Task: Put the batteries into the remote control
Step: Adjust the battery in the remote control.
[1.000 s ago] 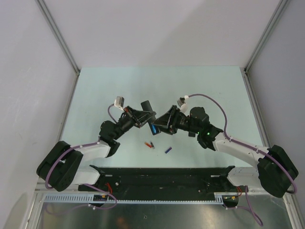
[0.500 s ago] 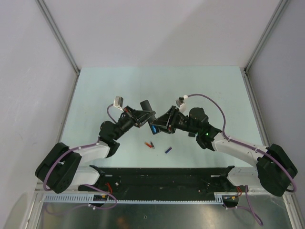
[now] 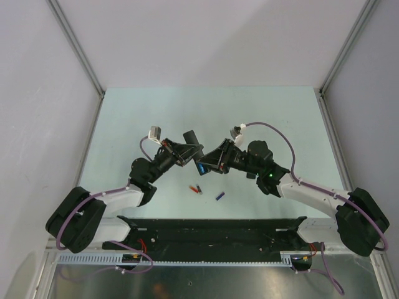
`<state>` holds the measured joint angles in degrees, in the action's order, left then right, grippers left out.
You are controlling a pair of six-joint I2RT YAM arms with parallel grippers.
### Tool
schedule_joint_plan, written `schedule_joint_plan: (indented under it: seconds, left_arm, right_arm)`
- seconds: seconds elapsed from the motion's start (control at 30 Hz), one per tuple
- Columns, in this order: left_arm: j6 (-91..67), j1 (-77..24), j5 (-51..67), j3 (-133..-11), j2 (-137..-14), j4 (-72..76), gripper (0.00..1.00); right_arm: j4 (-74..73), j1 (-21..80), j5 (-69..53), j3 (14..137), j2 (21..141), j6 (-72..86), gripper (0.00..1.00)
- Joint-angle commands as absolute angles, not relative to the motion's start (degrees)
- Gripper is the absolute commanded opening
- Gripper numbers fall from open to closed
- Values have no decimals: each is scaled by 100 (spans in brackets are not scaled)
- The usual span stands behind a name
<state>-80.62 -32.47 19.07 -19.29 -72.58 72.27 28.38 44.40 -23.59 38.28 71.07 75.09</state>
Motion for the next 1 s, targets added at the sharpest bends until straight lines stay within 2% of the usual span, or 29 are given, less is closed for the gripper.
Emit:
schedule_joint_plan:
  seconds: [0.0, 0.07, 0.13, 0.17, 0.23, 0.3, 0.37, 0.47, 0.73, 0.83, 0.97]
  left_arm:
    - [-8095, -3261, 1714, -2127, -7057, 8200, 0]
    - [-8121, -3261, 1714, -2127, -7066, 8209, 0]
    - [-8121, -3261, 1731, -2109, -7075, 8209, 0]
    - [-8138, -3261, 1740, -2083, -7075, 8209, 0]
    - [-8165, -3200, 1731, -2004, -7066, 8209, 0]
    - [-8165, -3138, 1827, -1934, -7066, 8209, 0]
    - [-8156, -3129, 1907, -1881, -7101, 8209, 0]
    - [-8209, -3138, 1978, -1767, -7180, 8209, 0]
    - [-8270, -3006, 2302, -1626, -7251, 8218, 0]
    - [-8297, -2831, 2504, -1451, -7163, 8227, 0]
    - [-8420, -2558, 2917, -969, -6856, 8227, 0]
  right_arm:
    - [2645, 4579, -2470, 3744, 7260, 7471, 15]
    - [2680, 4588, -2487, 3744, 7286, 7453, 13]
    - [2724, 4605, -2531, 3744, 7277, 7427, 22]
    - [2733, 4605, -2531, 3744, 7269, 7418, 24]
    - [2646, 4570, -2540, 3744, 7207, 7383, 32]
    - [2480, 4465, -2523, 3744, 7050, 7330, 51]
    - [2391, 4351, -2496, 3762, 6847, 7207, 63]
    - [2031, 4237, -2566, 3893, 6628, 6970, 70]
    - [758, 3535, -2575, 4192, 5670, 6057, 75]
    - [-243, 3349, -2137, 4210, 5327, 5092, 73]
    - [-1387, 3698, -1146, 4236, 5668, 4053, 65]
